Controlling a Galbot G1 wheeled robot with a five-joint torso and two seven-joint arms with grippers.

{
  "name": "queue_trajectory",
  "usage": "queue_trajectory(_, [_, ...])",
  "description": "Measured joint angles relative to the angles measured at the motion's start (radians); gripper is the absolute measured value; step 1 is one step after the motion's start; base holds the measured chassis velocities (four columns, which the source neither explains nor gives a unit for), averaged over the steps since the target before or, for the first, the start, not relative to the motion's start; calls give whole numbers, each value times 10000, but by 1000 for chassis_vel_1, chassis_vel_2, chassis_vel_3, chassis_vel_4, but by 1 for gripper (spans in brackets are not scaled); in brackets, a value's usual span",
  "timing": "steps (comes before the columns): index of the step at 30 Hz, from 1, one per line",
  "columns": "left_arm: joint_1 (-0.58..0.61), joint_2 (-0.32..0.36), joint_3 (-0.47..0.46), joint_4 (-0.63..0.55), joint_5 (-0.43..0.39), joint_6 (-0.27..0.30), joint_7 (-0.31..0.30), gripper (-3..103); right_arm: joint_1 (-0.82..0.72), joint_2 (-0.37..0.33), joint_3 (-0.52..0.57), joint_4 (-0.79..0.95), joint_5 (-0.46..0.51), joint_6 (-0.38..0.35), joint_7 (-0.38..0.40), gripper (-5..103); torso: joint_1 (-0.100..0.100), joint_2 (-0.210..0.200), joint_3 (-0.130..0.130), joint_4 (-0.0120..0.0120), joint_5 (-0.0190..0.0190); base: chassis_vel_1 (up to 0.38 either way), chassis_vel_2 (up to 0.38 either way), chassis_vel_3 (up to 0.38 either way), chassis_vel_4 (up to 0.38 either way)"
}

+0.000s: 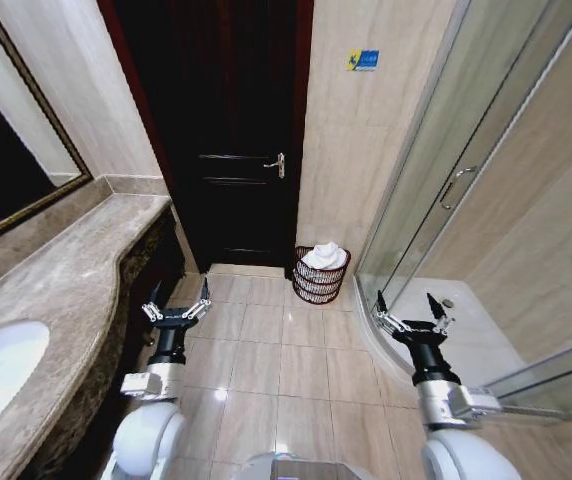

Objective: Discard the used towel into the hamper.

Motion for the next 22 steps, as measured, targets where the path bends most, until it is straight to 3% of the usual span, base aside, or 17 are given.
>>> queue_trajectory(22, [8, -3, -17, 10, -1, -3, -1, 100, 8, -10, -3, -3, 12, -9, 1, 100, 0, 0, 0, 0, 0, 0, 0, 0, 0])
